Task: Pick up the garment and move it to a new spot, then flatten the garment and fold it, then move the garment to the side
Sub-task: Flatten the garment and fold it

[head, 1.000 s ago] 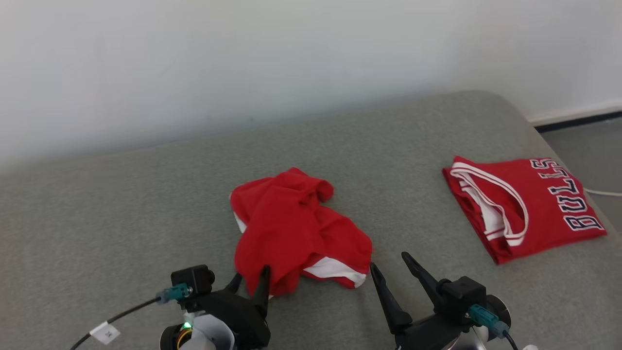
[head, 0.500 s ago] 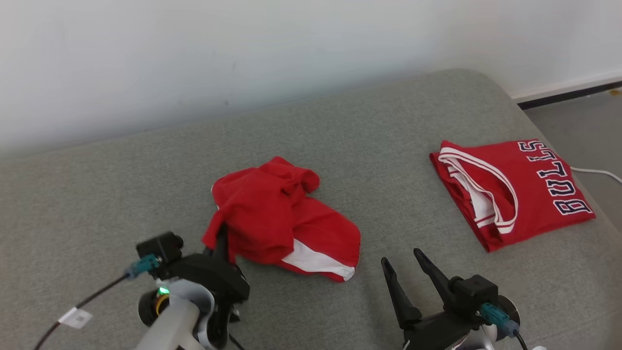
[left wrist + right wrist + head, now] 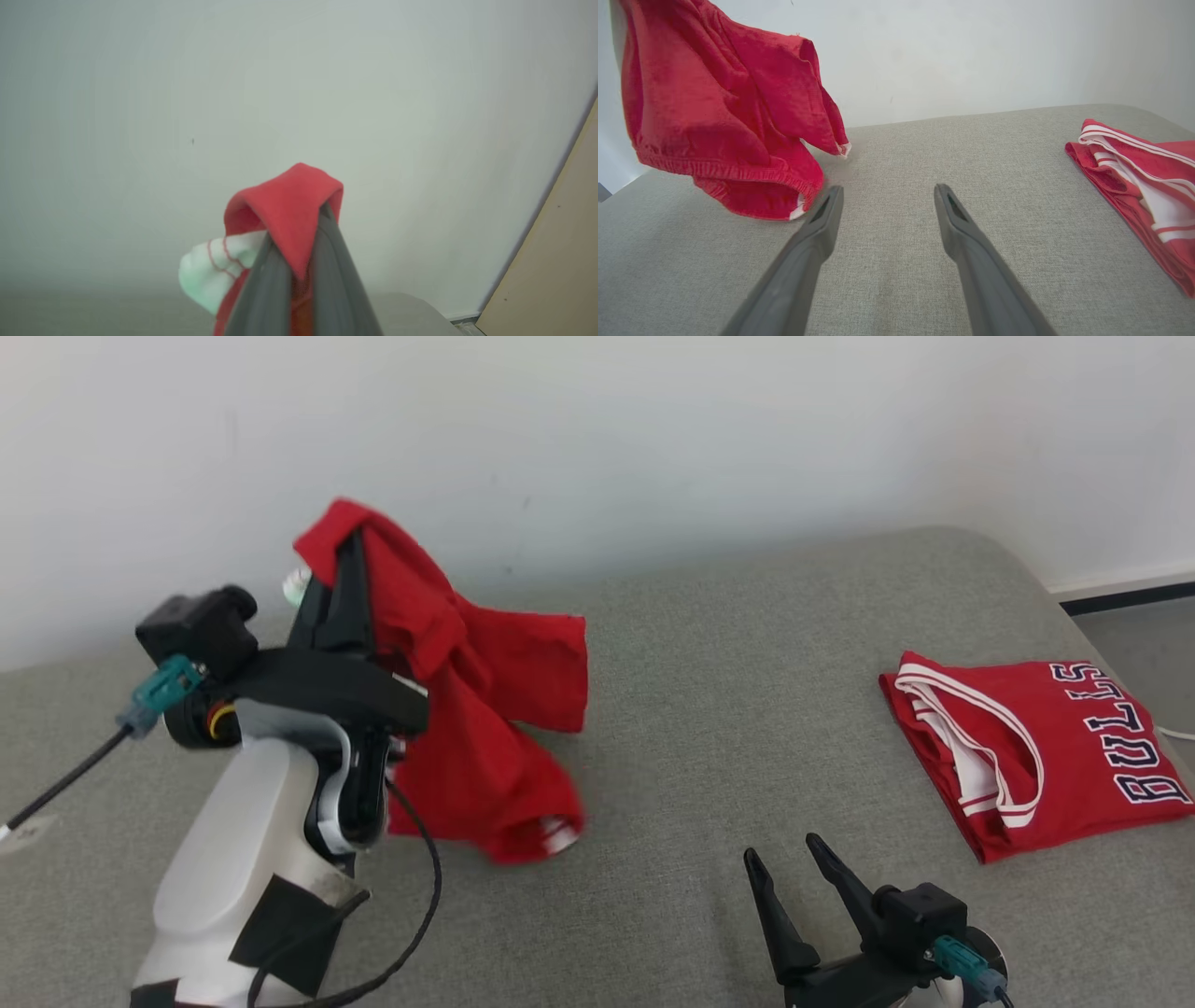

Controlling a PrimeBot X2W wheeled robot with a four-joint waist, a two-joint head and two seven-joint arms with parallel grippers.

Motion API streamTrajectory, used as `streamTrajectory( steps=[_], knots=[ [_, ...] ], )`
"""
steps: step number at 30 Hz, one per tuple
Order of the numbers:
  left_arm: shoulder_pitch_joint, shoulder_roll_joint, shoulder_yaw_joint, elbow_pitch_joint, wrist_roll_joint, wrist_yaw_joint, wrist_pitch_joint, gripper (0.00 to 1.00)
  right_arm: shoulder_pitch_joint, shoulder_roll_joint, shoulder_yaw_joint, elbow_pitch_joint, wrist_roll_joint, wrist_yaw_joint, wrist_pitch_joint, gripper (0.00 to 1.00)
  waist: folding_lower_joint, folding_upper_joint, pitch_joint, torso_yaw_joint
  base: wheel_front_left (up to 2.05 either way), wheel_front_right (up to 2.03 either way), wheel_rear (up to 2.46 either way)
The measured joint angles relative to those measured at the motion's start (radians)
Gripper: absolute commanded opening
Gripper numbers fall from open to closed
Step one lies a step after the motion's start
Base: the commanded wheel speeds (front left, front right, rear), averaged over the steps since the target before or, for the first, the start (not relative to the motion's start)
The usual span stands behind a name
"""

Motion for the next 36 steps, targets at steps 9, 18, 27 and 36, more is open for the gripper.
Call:
streamTrajectory(
  steps=[9, 18, 27, 36],
  knots=[
    [-0.031, -0.030, -0.097, -0.058, 0.032, -0.007, 0.073, 0.00, 0.018, 0.002, -0.013, -0.004, 0.003, 0.000, -0.003, 1.00, -0.0002, -0.0001, -0.008, -0.007, 0.00, 0.00, 0.00],
    [0.126, -0.097, -0.245, 0.115, -0.054, -0.064, 0.163, 0.01, 0.014, 0.003, -0.018, -0.008, 0.005, 0.000, -0.003, 1.00, -0.0001, 0.0000, 0.008, -0.037, 0.00, 0.00, 0.00],
    [0.198, -0.103, -0.421, 0.116, -0.235, -0.045, 0.131, 1.00, 0.019, 0.003, -0.040, -0.010, 0.002, 0.000, -0.003, 1.00, -0.0001, -0.0001, 0.009, -0.019, 0.00, 0.00, 0.00],
    [0.261, -0.080, -0.416, 0.070, -0.244, -0.045, 0.021, 1.00, 0.044, 0.003, -0.073, -0.027, -0.007, 0.000, 0.004, 1.00, -0.0001, -0.0001, -0.010, 0.039, 0.00, 0.00, 0.00]
  ],
)
